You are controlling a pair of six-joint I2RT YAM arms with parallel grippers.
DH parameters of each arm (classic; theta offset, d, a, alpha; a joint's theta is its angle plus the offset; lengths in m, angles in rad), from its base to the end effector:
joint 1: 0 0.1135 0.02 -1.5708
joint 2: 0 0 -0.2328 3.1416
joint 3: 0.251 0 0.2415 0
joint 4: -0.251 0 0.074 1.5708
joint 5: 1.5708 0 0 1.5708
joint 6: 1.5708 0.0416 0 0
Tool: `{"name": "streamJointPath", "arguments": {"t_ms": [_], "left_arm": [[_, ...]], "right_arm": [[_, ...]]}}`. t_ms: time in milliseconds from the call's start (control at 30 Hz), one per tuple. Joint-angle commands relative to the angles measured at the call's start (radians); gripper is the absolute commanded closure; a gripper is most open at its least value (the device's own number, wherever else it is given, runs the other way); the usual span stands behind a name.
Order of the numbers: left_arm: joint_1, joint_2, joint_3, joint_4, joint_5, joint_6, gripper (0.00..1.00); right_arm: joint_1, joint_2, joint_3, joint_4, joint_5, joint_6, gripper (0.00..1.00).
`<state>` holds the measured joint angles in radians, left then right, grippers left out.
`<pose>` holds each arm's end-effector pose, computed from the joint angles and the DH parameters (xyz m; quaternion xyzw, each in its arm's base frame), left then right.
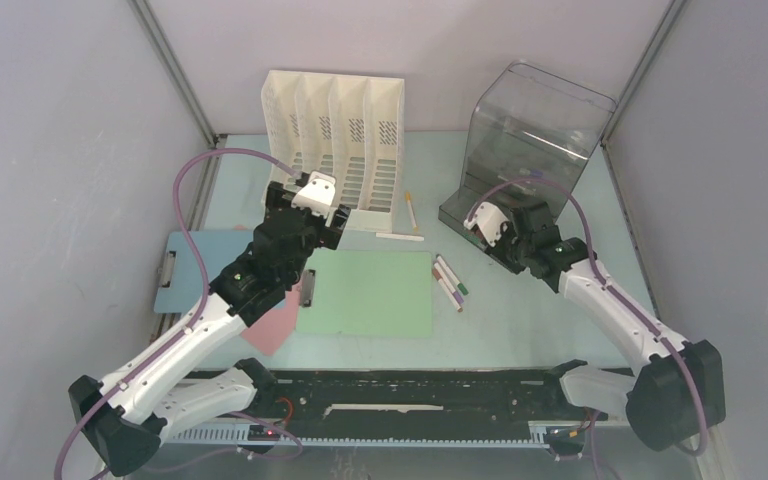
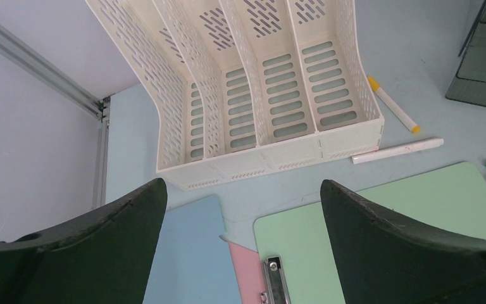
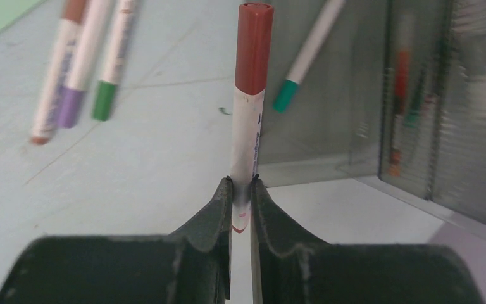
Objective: Organize the desk
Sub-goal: Pick up the stationery from the center of the board, then place the stationery in the drawer.
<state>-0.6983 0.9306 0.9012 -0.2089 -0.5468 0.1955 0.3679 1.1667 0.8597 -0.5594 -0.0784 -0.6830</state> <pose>0.1847 -0.1268 0.3274 0.1767 0.7547 0.0576 0.6292 0.2268 0.0909 0.2260 -0.4821 0.8046 -0.0178 0.3462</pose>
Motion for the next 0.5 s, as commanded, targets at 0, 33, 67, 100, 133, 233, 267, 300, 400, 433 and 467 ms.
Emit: {"name": "streamJointPath", "arguments": {"t_ms": [0,33,67,100,133,233,267,300,400,433,467], "left_arm": [[-0.007,0.002,-0.008,0.016,-0.013,0.025,0.00],[-0.007,0.002,-0.008,0.016,-0.012,0.025,0.00],[-0.007,0.002,-0.009,0.016,-0.012,0.025,0.00],[-0.006,0.003,-0.008,0.016,-0.011,0.025,0.00],[-0.007,0.003,-0.008,0.017,-0.010,0.025,0.00],[-0.006,0.004,-0.008,0.016,-0.010,0.026,0.00],[-0.006,0.004,-0.008,0.016,-0.010,0.026,0.00],[-0.007,0.004,-0.008,0.016,-0.010,0.027,0.00],[-0.007,0.005,-0.009,0.016,-0.010,0.027,0.00],[-0.007,0.005,-0.010,0.016,-0.010,0.027,0.00],[-0.007,0.006,-0.009,0.016,-0.010,0.028,0.00]], "right_arm": [[-0.018,-0.018,-0.041,0.182,0.177,0.062,1.00],[-0.019,-0.018,-0.051,0.210,0.206,0.064,1.00],[-0.021,-0.016,-0.062,0.235,0.243,0.064,1.00],[-0.022,-0.014,-0.069,0.264,0.265,0.065,1.00],[-0.023,-0.012,-0.079,0.289,0.288,0.064,1.00],[-0.024,-0.005,-0.104,0.362,0.350,0.069,1.00],[-0.023,-0.002,-0.110,0.384,0.364,0.071,1.00],[-0.023,0.003,-0.116,0.402,0.378,0.072,1.00],[-0.024,0.021,-0.124,0.448,0.414,0.080,1.00],[-0.024,0.025,-0.125,0.458,0.420,0.080,1.00],[-0.023,0.030,-0.129,0.478,0.436,0.082,1.00]]}}
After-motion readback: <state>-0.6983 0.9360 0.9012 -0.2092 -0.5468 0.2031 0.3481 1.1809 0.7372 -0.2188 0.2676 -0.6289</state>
